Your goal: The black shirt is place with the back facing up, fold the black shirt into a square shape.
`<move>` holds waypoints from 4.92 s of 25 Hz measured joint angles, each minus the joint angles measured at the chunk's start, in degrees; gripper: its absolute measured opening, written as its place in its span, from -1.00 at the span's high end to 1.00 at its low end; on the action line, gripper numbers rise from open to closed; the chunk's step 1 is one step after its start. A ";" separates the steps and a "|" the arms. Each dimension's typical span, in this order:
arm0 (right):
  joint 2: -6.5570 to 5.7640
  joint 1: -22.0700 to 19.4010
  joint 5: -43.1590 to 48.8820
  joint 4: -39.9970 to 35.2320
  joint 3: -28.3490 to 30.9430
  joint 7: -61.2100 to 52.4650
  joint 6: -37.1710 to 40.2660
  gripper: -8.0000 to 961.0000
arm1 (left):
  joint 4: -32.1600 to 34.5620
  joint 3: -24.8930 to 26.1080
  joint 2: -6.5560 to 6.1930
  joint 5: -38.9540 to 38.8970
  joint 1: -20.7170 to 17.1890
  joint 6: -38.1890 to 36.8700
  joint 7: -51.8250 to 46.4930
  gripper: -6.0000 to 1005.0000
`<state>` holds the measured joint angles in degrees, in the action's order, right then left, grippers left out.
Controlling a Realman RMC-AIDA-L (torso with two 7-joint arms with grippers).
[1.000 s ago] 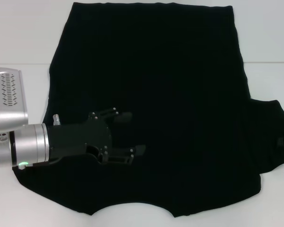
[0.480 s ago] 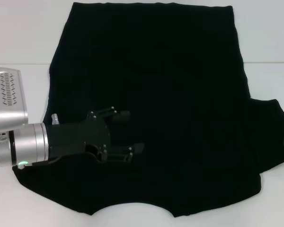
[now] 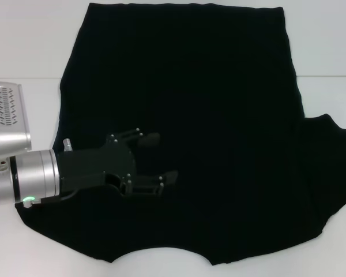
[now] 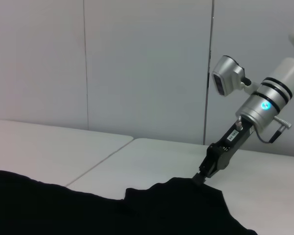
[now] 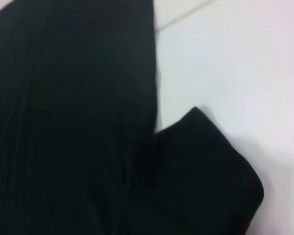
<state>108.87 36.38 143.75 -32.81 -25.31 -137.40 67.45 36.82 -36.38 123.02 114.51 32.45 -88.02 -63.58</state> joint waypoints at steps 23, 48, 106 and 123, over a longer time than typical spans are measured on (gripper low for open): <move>3.26 9.21 -4.16 0.92 -8.36 5.07 2.49 0.98 | -0.09 0.00 0.32 -0.11 0.34 -1.39 -1.39 -0.76; 5.55 14.10 -9.67 0.48 -16.61 1.33 8.48 0.79 | -0.08 2.80 -0.27 -0.19 0.03 -0.86 -2.99 -0.75; 8.21 5.10 -34.16 2.62 -14.94 34.62 9.17 -0.69 | 10.78 21.26 -5.22 32.75 -5.74 4.27 -47.97 -0.21; 1.94 -1.16 -26.79 2.45 -15.33 23.23 14.18 -0.67 | 10.46 21.46 -4.70 30.78 -5.61 4.12 -47.28 0.93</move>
<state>110.81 35.22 116.96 -30.36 -40.64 -114.17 81.62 47.28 -14.92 118.32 145.29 26.84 -83.90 -110.87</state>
